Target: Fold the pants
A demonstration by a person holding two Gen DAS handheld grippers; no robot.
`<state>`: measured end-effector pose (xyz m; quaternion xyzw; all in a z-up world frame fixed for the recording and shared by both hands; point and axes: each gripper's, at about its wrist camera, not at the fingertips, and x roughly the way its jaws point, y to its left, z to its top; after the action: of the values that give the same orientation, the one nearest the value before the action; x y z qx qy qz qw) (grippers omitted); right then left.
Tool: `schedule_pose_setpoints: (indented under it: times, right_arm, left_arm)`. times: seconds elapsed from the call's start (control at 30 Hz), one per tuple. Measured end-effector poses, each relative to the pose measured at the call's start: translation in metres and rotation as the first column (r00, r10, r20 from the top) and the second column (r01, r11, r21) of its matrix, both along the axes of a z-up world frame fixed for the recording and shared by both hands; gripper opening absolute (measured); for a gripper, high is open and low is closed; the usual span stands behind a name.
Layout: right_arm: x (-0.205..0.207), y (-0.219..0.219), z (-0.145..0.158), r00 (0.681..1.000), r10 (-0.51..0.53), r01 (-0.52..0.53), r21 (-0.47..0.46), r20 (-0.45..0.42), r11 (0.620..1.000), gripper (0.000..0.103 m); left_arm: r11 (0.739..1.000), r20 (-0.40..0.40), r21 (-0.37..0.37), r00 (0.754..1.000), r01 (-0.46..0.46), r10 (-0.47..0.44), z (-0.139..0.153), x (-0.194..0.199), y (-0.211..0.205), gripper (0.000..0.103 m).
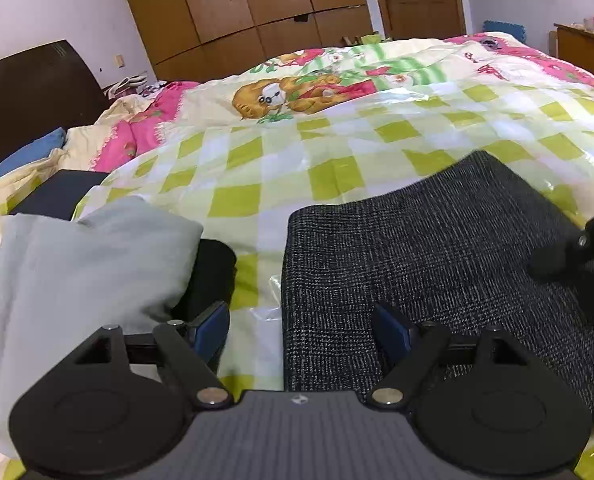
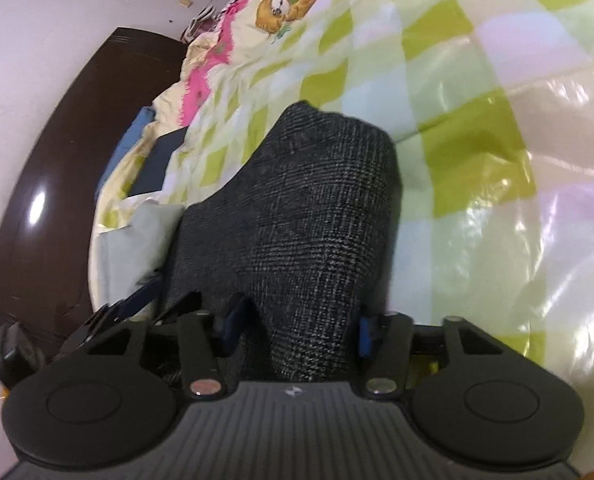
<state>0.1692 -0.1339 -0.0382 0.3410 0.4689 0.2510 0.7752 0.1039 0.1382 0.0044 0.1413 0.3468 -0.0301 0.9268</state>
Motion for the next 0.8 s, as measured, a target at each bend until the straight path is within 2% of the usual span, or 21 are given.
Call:
schedule_pose_setpoints:
  times: [0.07,0.1,0.13,0.17,0.23,0.27,0.33,0.4,0.5,0.67,0.8]
  right_arm:
    - [-0.007,-0.001,0.012,0.998,0.007,-0.008,0.009,0.055,1.000,0.026]
    - [-0.007,0.000,0.014,0.997,0.015,-0.015,0.002,0.072,1.000,0.025]
    - [-0.004,0.000,0.011,0.998,0.011,-0.010,-0.012,0.064,1.000,0.024]
    - [0.002,-0.002,0.001,1.000,-0.007,0.007,-0.020,0.017,1.000,0.024]
    - [0.008,-0.009,-0.009,0.999,-0.027,0.028,0.018,-0.039,0.999,0.022]
    - [0.006,-0.013,-0.006,0.999,-0.029,0.030,0.040,-0.025,0.999,0.020]
    - [0.000,-0.018,0.006,1.000,-0.021,0.020,0.019,0.016,1.000,0.018]
    - [-0.004,-0.028,0.013,0.999,-0.020,0.020,-0.015,0.035,1.000,0.018]
    - [-0.014,-0.055,0.013,0.998,-0.052,0.052,-0.034,0.019,0.998,0.018]
    - [-0.028,-0.097,0.023,0.997,-0.077,0.078,-0.108,0.018,0.991,0.018]
    - [-0.034,-0.122,0.031,0.996,-0.090,0.092,-0.182,0.020,0.979,0.019]
  left_arm:
    - [1.000,-0.010,-0.013,1.000,-0.015,0.015,-0.002,-0.001,0.002,0.092]
    - [1.000,-0.010,-0.020,1.000,-0.023,0.022,-0.002,-0.002,0.002,0.092]
    - [0.999,-0.010,-0.022,1.000,-0.024,0.024,-0.003,-0.003,0.002,0.092]
    - [1.000,-0.012,-0.015,1.000,-0.018,0.018,-0.005,-0.003,-0.001,0.092]
    - [1.000,-0.012,-0.004,1.000,-0.014,0.014,-0.005,-0.004,-0.007,0.092]
    - [1.000,-0.016,-0.007,1.000,-0.013,0.013,-0.004,-0.004,-0.010,0.091]
    - [1.000,-0.030,-0.030,1.000,0.002,-0.003,-0.002,-0.006,-0.016,0.091]
    - [0.999,-0.036,-0.033,0.999,0.040,-0.041,-0.002,-0.010,-0.027,0.091]
    - [0.994,-0.042,-0.029,0.993,0.109,-0.110,-0.001,-0.016,-0.054,0.091]
    - [0.974,-0.048,-0.044,0.973,0.222,-0.224,-0.002,-0.023,-0.109,0.091]
    - [0.964,-0.058,-0.055,0.963,0.260,-0.263,-0.002,-0.022,-0.144,0.091]
